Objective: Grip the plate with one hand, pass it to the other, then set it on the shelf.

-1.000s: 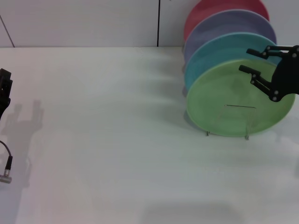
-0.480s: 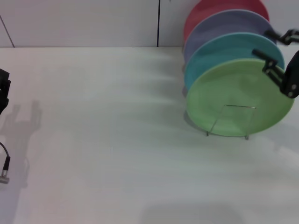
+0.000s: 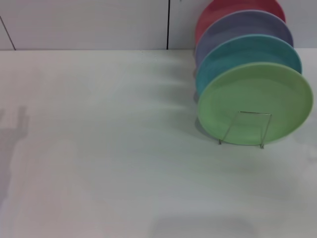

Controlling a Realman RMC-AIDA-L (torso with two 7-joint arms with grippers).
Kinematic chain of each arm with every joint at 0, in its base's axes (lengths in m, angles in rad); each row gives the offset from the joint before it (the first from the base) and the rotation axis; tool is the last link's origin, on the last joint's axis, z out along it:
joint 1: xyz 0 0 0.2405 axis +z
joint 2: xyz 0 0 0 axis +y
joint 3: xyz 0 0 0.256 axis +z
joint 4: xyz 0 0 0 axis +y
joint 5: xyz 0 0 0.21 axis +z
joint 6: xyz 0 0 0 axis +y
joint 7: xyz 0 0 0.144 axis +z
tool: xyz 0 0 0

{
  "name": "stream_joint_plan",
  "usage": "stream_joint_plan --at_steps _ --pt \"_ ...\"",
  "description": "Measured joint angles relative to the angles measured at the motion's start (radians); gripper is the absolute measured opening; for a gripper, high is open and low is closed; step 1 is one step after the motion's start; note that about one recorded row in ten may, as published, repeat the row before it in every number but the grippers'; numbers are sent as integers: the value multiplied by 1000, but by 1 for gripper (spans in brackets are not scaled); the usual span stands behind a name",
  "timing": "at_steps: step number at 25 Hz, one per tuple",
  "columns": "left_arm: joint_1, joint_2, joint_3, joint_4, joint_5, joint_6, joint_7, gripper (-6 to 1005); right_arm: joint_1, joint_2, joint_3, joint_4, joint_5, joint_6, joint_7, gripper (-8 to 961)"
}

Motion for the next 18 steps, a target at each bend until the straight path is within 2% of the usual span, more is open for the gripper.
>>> stream_joint_plan --at_steps 3,6,8,9,13,18 --pt "21 2 35 76 0 8 1 618 -53 15 28 3 143 96 209 318" --pt "35 3 58 116 0 17 11 618 -86 16 28 11 182 161 269 323" --pt "49 5 69 154 0 25 39 618 -134 19 28 43 229 252 275 327" --pt "49 5 69 154 0 25 39 618 -134 19 28 43 229 252 275 329" --pt "63 6 72 185 0 32 68 618 -186 19 13 67 254 405 259 337" --pt "98 9 131 242 1 32 146 618 -213 23 -23 78 241 483 189 346"
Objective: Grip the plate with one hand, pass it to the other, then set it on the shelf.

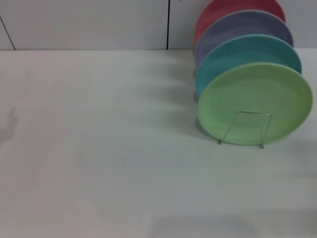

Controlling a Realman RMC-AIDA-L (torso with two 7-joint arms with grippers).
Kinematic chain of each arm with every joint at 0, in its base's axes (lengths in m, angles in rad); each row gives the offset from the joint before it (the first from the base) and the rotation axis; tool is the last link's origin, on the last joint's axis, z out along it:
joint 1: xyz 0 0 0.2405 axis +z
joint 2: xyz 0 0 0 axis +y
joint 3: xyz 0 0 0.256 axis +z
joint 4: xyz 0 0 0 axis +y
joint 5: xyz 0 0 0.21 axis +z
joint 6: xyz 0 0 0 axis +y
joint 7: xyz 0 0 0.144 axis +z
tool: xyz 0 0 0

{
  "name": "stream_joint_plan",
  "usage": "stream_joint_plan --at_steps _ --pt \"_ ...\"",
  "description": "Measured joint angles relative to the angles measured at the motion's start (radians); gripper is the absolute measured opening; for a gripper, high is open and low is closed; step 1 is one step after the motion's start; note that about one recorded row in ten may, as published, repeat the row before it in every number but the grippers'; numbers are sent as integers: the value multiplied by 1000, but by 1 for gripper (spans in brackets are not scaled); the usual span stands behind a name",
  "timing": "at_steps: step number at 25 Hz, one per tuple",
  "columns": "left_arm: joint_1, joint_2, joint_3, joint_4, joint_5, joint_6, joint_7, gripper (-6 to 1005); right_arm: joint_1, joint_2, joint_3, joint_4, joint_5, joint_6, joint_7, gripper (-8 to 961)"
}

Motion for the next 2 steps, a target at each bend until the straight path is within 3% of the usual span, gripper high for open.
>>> stream_joint_plan --at_steps 2 --pt "14 0 43 26 1 6 20 618 -7 1 0 17 0 12 -28 346"
